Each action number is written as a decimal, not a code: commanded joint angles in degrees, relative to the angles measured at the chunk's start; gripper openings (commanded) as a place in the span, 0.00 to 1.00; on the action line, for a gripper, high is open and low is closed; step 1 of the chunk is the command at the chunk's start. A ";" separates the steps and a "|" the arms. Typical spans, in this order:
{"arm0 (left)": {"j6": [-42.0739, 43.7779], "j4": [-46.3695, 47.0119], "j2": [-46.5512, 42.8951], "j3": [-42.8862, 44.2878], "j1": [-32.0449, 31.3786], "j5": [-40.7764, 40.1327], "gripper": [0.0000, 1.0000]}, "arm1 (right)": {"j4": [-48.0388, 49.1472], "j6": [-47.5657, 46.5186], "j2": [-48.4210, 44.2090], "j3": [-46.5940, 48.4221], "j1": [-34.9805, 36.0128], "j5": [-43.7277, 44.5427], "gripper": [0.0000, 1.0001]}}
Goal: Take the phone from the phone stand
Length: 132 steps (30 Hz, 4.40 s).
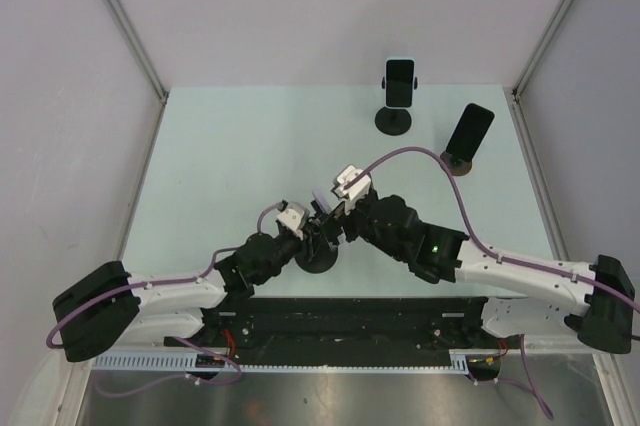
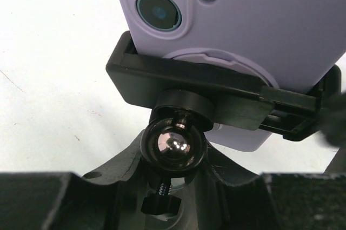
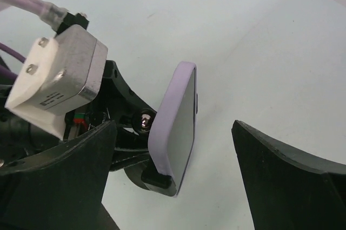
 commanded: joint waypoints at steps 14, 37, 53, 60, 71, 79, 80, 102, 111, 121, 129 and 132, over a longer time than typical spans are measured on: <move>-0.39 4.61 -1.13 3.35 -1.46 -0.48 0.00 | 12.04 1.73 8.98 1.39 -0.87 9.90 0.59; -5.93 -0.49 -5.35 1.33 0.39 -11.73 0.00 | -1.05 2.52 3.80 1.31 2.46 6.55 0.00; -4.00 -0.23 -10.53 -1.83 -0.22 -6.46 0.00 | 6.15 3.13 5.02 0.78 2.20 29.29 0.00; -3.56 1.00 -10.27 -2.62 -1.89 -5.23 0.00 | 10.63 3.93 7.57 0.78 0.80 32.92 0.00; -0.31 1.88 -9.39 -2.54 -3.66 -5.84 0.02 | 15.29 -0.38 9.33 0.25 -2.55 16.61 0.00; 4.00 0.83 -11.15 -1.48 -2.25 0.04 0.81 | 15.03 -3.89 9.16 0.25 -2.55 4.72 0.00; 4.00 -0.13 -11.32 -1.31 -1.99 0.57 0.83 | 14.94 -4.16 8.98 0.25 -2.46 4.36 0.00; 0.84 -17.80 -5.35 10.91 4.87 8.13 0.64 | 14.50 -7.68 8.45 0.07 -0.70 -4.43 0.00; -4.32 -19.73 -4.55 11.79 5.13 -4.32 0.00 | 7.67 -6.09 6.35 0.07 0.88 -0.93 0.00; -11.64 -29.83 -8.34 10.38 9.53 -17.44 0.00 | -11.77 -1.97 -3.14 0.07 2.90 -1.35 0.00; -12.35 -30.64 -8.42 11.18 9.00 -17.45 0.00 | -12.67 0.58 -3.85 -0.89 3.61 11.11 0.00; -10.85 -28.71 -10.97 9.95 6.63 -18.15 0.00 | -8.63 1.73 -3.06 -1.07 3.61 18.14 0.00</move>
